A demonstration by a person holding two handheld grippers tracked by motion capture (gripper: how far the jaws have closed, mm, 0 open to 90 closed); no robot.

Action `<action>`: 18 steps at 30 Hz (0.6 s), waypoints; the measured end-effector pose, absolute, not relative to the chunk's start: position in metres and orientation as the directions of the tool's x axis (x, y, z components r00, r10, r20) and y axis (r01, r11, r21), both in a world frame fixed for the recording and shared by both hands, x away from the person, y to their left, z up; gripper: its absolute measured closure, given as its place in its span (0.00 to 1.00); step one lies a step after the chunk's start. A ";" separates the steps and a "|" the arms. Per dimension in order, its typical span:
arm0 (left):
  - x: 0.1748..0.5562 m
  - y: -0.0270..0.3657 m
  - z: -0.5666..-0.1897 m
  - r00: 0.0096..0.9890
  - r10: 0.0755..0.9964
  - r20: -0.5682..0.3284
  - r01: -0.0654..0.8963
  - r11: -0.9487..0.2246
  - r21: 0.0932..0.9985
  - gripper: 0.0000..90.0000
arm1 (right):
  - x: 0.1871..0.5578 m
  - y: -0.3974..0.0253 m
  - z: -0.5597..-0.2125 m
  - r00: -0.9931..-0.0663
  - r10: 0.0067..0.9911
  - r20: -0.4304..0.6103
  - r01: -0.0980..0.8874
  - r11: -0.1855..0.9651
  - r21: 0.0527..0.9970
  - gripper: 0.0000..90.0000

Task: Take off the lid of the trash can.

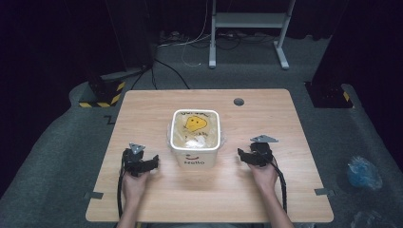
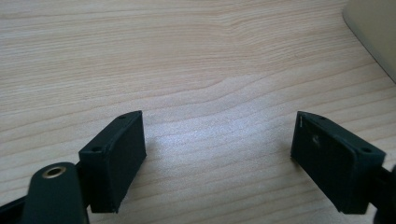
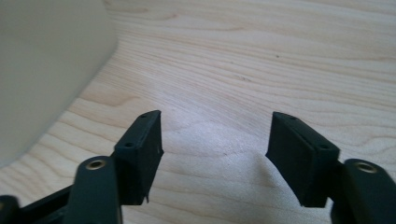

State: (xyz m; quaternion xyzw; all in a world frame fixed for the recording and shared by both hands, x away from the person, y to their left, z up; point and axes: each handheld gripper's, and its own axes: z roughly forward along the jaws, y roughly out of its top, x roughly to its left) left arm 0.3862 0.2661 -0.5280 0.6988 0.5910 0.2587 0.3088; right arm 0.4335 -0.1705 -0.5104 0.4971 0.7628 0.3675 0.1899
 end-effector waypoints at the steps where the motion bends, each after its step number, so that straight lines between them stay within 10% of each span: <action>1: 0.386 0.266 -0.528 0.168 0.986 -0.004 0.666 -0.111 0.737 0.20 | 0.432 -0.171 -0.507 -0.442 0.894 0.076 0.611 0.238 0.755 0.43; 18: 0.386 0.266 -0.528 0.177 0.984 -0.009 0.664 -0.112 0.739 0.22 | 0.425 -0.168 -0.482 -0.476 0.877 0.067 0.550 0.238 0.801 0.48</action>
